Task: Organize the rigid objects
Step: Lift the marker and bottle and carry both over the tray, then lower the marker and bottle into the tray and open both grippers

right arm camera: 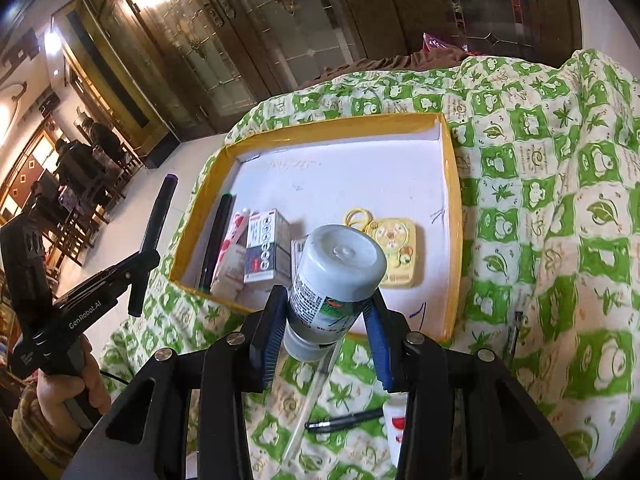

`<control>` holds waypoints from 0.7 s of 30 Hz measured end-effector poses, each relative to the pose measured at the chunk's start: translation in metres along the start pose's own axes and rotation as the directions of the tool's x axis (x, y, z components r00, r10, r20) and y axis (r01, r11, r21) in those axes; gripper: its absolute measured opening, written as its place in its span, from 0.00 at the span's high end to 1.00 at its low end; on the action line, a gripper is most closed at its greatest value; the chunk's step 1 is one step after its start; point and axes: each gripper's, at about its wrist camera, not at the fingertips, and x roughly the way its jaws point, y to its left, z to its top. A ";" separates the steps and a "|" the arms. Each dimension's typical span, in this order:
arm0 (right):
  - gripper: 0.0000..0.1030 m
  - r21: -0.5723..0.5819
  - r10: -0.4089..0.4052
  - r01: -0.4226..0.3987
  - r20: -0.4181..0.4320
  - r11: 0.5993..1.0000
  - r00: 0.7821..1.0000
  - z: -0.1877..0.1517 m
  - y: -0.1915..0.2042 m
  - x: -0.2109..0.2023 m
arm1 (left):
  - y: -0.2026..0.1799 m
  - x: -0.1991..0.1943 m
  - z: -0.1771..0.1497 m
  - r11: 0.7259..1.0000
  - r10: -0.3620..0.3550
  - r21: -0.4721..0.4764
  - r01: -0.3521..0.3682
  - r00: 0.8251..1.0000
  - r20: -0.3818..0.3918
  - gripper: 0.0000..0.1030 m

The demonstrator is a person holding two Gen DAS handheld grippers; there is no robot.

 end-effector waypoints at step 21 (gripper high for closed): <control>0.66 0.082 -0.004 0.004 -0.002 0.997 1.000 0.037 -0.023 0.037 | 0.010 0.066 0.037 1.000 0.017 -0.004 -0.018 0.998 -0.066 0.86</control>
